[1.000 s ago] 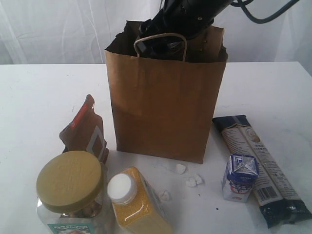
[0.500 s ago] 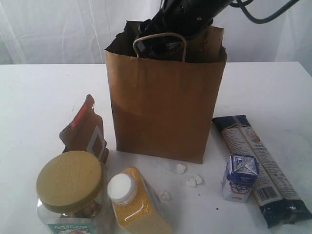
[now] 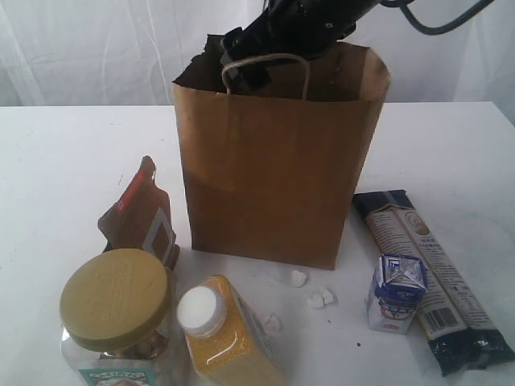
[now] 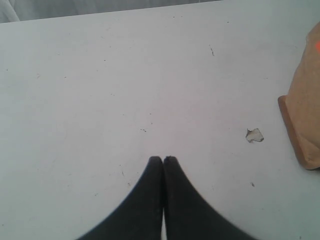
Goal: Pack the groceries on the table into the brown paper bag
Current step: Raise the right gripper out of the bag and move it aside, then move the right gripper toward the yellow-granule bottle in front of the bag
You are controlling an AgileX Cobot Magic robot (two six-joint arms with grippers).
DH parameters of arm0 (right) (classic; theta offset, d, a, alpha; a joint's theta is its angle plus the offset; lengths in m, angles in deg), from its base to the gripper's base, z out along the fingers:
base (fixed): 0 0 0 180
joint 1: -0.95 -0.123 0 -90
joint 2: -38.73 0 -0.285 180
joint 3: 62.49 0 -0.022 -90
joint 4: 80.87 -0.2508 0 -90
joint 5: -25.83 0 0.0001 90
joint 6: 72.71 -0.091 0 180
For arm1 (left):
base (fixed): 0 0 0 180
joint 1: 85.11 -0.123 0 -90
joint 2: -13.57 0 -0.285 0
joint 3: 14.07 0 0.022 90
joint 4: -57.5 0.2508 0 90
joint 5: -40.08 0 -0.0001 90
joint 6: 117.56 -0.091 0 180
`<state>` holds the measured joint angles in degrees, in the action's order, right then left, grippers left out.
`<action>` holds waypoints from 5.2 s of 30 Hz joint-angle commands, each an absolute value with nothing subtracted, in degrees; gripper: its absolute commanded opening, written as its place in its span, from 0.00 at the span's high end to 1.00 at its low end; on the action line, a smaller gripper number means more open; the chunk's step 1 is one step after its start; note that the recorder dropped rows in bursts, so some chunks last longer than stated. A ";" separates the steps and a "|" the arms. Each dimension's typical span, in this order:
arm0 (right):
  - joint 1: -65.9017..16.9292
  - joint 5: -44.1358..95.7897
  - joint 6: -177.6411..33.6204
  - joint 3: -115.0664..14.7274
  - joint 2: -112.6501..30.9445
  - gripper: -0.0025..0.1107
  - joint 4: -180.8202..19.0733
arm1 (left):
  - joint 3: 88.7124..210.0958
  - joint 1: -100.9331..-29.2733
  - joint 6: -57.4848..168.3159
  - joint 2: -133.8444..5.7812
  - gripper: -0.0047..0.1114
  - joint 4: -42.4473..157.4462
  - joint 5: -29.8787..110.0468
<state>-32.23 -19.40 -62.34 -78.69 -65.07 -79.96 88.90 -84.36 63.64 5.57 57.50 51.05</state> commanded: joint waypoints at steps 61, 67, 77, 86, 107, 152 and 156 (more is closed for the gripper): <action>-31.69 -44.14 -77.93 -60.91 -41.00 0.98 -74.36 | 88.71 -84.43 63.64 5.78 0.96 57.50 50.84; -31.69 -44.14 -74.04 -55.95 -36.77 0.98 -86.42 | 88.71 -84.43 63.64 5.78 0.96 57.50 50.84; -39.41 -44.14 -69.89 -50.51 -33.34 0.98 -99.42 | 88.71 -84.43 63.64 5.78 0.96 57.50 50.84; -55.26 -37.66 -70.10 -41.14 -41.75 0.98 -98.31 | 88.71 -84.43 63.64 5.78 0.96 57.50 50.84; -57.25 -24.56 -62.54 -41.14 -47.45 0.46 -95.96 | 88.71 -84.43 63.64 5.78 0.96 57.50 50.84; -57.25 -14.76 -102.65 -41.14 -55.61 0.32 -50.42 | 88.71 -84.43 63.64 5.78 0.96 57.50 50.84; -57.25 -15.39 -103.60 -41.14 -55.61 0.32 -49.84 | 88.71 -84.43 63.64 5.78 0.96 57.50 50.84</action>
